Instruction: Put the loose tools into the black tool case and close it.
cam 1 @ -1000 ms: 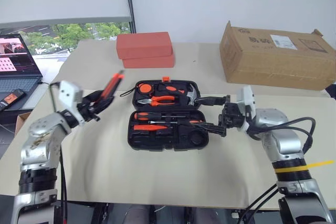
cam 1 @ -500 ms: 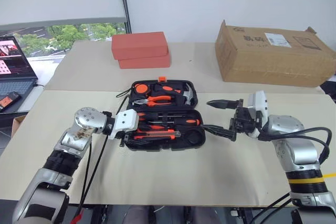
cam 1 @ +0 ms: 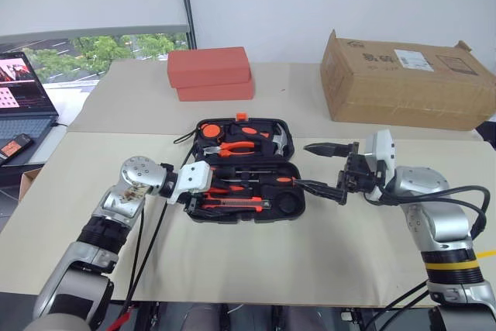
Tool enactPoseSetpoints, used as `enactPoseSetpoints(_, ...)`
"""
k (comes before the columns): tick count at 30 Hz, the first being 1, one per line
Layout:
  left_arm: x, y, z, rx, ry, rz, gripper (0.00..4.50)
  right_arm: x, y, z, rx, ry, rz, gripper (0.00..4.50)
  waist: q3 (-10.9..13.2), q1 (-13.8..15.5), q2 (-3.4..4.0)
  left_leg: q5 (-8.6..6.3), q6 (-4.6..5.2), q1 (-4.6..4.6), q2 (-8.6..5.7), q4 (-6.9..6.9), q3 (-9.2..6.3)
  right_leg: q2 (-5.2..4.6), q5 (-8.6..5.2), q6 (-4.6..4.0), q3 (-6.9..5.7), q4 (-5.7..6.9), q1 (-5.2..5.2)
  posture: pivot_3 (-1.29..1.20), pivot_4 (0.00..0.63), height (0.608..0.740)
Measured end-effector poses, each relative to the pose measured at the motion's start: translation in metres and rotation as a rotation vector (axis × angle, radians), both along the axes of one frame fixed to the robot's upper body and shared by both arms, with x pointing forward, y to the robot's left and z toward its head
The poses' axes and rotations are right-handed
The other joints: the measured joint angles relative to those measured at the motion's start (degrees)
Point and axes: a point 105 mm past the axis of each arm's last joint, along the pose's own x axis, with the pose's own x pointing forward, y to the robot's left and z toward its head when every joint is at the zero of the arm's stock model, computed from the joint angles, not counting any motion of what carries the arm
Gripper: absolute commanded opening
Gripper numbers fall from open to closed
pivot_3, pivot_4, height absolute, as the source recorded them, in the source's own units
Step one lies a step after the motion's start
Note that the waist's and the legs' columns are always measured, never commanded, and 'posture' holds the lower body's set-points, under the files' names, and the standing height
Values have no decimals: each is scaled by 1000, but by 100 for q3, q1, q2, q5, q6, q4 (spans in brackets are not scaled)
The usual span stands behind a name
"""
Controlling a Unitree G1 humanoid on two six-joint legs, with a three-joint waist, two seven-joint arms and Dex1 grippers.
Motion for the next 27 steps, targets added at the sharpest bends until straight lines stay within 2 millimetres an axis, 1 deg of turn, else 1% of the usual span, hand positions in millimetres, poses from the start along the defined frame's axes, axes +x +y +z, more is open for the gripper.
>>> enactPoseSetpoints(3,-6,-2,28,-121,23,-18,3903,0,0,0,0,1,0,4500,0,-12,0,8,-14,2,0,0,0,0,0,1,1,0,2,0,150,711)
enactPoseSetpoints(8,-11,3,48,-191,69,-10,3903,-1,-1,-2,-1,8,1,4500,0,-19,0,14,-23,8,-1,1,-1,0,-3,5,2,2,8,0,150,711)
enactPoseSetpoints(11,-9,1,47,-198,75,5,3283,-1,-1,-3,-1,10,1,4500,0,-13,0,14,-23,8,-1,1,-2,1,-3,6,2,2,8,0,150,711)
enactPoseSetpoints(13,-8,-3,41,-179,71,0,2589,0,-1,-4,0,13,-2,4500,0,-5,0,15,-25,9,-3,1,-2,1,-2,3,2,2,9,0,150,711)
enactPoseSetpoints(14,-8,-6,34,-155,64,-11,2126,0,-2,-4,2,17,-4,4500,0,1,0,15,-26,8,-4,1,-2,1,-2,3,1,1,9,0,150,711)
enactPoseSetpoints(17,-7,-20,14,-149,85,-34,1155,1,-2,-6,6,22,-5,4500,0,19,0,15,-25,6,-6,3,-1,1,-1,2,1,2,8,0,150,711)
enactPoseSetpoints(18,-7,-24,8,-151,92,-37,686,1,-1,-6,8,21,-3,4500,0,25,0,15,-25,6,-6,4,0,1,-1,2,1,2,8,0,150,711)
enactPoseSetpoints(20,-5,-28,-9,-108,92,-42,50,1,-1,-7,11,20,0,4500,0,30,0,14,-23,6,-5,3,0,3,-1,2,1,2,6,0,150,711)
enactPoseSetpoints(22,-2,-28,-20,-95,104,-32,20,1,-2,-8,12,21,-4,4500,0,18,0,9,-15,7,-4,3,0,4,-1,1,2,2,7,0,150,711)
enactPoseSetpoints(24,3,-34,-23,-126,135,-21,20,2,-3,-9,12,23,-7,4500,-4,46,6,-1,3,14,-5,7,-2,1,-1,2,0,4,17,0,150,711)
enactPoseSetpoints(25,5,-36,-29,-128,158,-11,20,2,-2,-9,13,19,-5,4500,-9,68,13,-5,12,17,-7,10,-6,-3,-1,3,-4,5,22,0,150,711)
enactPoseSetpoints(26,7,-35,-36,-111,152,-7,20,2,-1,-9,10,14,-3,4500,-12,73,14,-9,19,22,-8,11,-7,-3,-2,5,-5,5,27,0,150,711)
enactPoseSetpoints(27,9,-35,-38,-98,122,-22,20,1,-2,-10,6,11,-6,4500,-20,72,13,-11,22,27,-7,11,-7,-4,-2,5,-4,5,32,0,150,711)
